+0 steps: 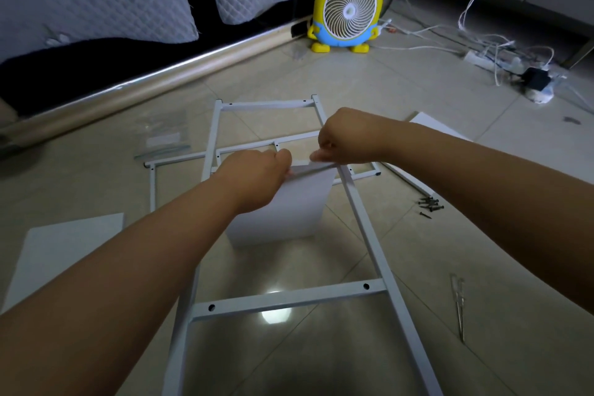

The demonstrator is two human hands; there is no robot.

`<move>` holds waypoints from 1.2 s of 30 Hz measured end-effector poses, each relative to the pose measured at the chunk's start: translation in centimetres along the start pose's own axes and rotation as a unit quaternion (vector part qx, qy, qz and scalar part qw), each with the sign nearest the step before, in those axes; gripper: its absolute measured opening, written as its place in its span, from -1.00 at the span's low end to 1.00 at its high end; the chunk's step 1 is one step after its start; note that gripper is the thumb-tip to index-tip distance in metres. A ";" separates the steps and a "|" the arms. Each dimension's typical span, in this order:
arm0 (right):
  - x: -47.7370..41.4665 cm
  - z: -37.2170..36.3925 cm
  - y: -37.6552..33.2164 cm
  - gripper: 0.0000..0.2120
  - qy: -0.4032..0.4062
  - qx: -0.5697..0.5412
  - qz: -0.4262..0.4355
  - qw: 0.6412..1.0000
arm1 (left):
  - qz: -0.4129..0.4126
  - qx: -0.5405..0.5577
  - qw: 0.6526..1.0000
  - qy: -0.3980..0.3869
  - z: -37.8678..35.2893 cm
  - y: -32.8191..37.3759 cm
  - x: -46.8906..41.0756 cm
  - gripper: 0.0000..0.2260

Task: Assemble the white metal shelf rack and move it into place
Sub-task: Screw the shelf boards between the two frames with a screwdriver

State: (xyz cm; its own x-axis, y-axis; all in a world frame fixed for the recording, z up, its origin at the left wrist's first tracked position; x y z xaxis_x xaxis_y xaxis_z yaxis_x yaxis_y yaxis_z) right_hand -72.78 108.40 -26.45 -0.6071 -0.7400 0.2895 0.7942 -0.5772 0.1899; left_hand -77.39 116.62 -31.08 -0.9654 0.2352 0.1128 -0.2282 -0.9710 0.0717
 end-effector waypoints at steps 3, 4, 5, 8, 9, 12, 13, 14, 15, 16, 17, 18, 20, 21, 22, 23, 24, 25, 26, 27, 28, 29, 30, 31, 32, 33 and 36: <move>0.6 0.6 0.7 -0.67 0.016 -0.063 0.005 0.998 | 0.003 0.000 1.000 -0.001 0.0 -0.1 0.1 -0.87; 0.8 0.9 0.9 -0.69 0.021 -0.081 0.004 0.996 | 0.005 0.000 1.000 -0.002 0.0 -0.1 0.1 -0.88; 0.9 1.1 1.0 -0.70 0.027 -0.096 0.006 0.995 | 0.006 0.001 1.000 -0.004 0.0 -0.1 0.1 -0.89; 0.8 1.1 0.9 -0.76 0.034 -0.102 0.010 0.994 | 0.005 0.003 1.000 -0.007 0.1 -0.1 0.1 -0.93; 0.8 1.0 0.7 -0.77 0.037 -0.098 0.011 0.994 | 0.005 0.004 1.000 -0.005 0.1 -0.2 0.1 -0.92; 0.8 1.0 0.5 -0.78 0.042 -0.083 0.009 0.996 | 0.007 0.010 1.000 0.003 0.5 -0.3 0.0 -0.86; 0.8 1.0 0.4 -0.78 0.044 -0.072 0.007 0.996 | 0.007 0.008 1.000 0.006 0.6 -0.3 0.0 -0.84; 0.8 1.0 0.4 -0.78 0.046 -0.059 0.006 0.997 | 0.006 0.005 1.000 0.006 0.5 -0.3 -0.1 -0.82; 0.8 1.0 0.3 -0.78 0.047 -0.046 0.005 0.998 | 0.005 0.005 1.000 0.006 0.5 -0.3 -0.1 -0.81; 0.7 1.0 0.1 -0.77 0.048 -0.029 0.005 0.998 | 0.007 0.005 1.000 0.006 0.6 -0.3 -0.2 -0.80; 0.6 1.0 -0.1 -0.76 0.047 -0.012 0.003 0.999 | 0.008 0.006 1.000 0.004 0.5 -0.4 -0.2 -0.79; 0.6 1.0 -0.2 -0.75 0.048 0.002 0.000 0.999 | 0.010 0.006 1.000 0.002 0.5 -0.5 -0.3 -0.78; 0.5 1.1 -0.1 -0.73 0.053 0.019 -0.008 0.998 | 0.013 0.007 1.000 0.001 0.6 -0.6 -0.5 -0.80; 0.5 1.1 -0.1 -0.73 0.058 0.021 -0.011 0.998 | 0.015 0.009 1.000 0.001 0.7 -0.6 -0.6 -0.82; 0.4 1.0 -0.1 -0.74 0.060 0.021 -0.013 0.998 | 0.018 0.016 1.000 -0.001 0.6 -0.6 -0.7 -0.84; 0.3 1.0 -0.2 -0.74 0.062 0.017 -0.014 0.998 | 0.020 0.026 0.999 -0.001 0.6 -0.6 -0.7 -0.85; 0.2 0.9 -0.3 -0.75 0.065 0.014 -0.014 0.998 | 0.021 0.032 0.999 0.001 0.5 -0.6 -0.7 -0.85; 0.0 0.9 -0.3 -0.76 0.068 0.012 -0.016 0.998 | 0.022 0.034 0.999 0.006 0.4 -0.5 -0.6 -0.83; 0.0 0.9 -0.4 -0.78 0.072 0.009 -0.019 0.997 | 0.023 0.029 0.999 0.010 0.4 -0.5 -0.6 -0.79; 0.1 0.9 -0.4 -0.78 0.075 0.003 -0.021 0.997 | 0.024 0.024 0.999 0.016 0.3 -0.5 -0.5 -0.76; 0.2 0.9 -0.4 -0.77 0.079 -0.004 -0.019 0.997 | 0.023 0.020 0.999 0.023 0.3 -0.4 -0.5 -0.74; 0.3 0.8 -0.3 -0.76 0.079 -0.007 -0.016 0.997 | 0.022 0.017 0.999 0.029 0.3 -0.4 -0.4 -0.74; 0.4 0.7 -0.2 -0.75 0.074 -0.008 -0.013 0.997 | 0.021 0.012 0.999 0.033 0.3 -0.3 -0.3 -0.74; 0.5 0.5 -0.2 -0.75 0.067 -0.012 -0.011 0.998 | 0.019 0.007 0.999 0.036 0.2 -0.3 -0.3 -0.74; 0.6 0.3 0.0 -0.76 0.058 -0.014 -0.013 0.998 | 0.018 0.002 0.999 0.036 0.2 -0.2 -0.3 -0.73; 0.6 0.2 0.1 -0.77 0.054 -0.017 -0.014 0.998 | 0.017 -0.002 0.999 0.033 0.1 -0.2 -0.3 -0.73; 0.6 0.0 0.1 -0.64 0.048 -0.018 -0.005 0.999 | 0.016 -0.006 0.999 0.029 0.0 -0.3 -0.3 -0.72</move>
State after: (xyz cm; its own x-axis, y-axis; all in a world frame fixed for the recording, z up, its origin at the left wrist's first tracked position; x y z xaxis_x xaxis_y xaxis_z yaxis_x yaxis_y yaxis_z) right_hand -73.08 107.93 -26.22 -0.6164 -0.7624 0.1969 0.7875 -0.5957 0.1584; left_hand -77.03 116.79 -31.14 -0.9779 0.2009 0.0572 -0.1977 -0.9786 0.0565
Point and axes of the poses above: each hand's wrist, its own x-axis away from the middle knuckle, its own z-axis out of the back of the hand, y = z × x, the point moved 7 cm from there along -x, towards the middle knuckle, and after that the axes turned 9 degrees about x, right-handed, at the moved point
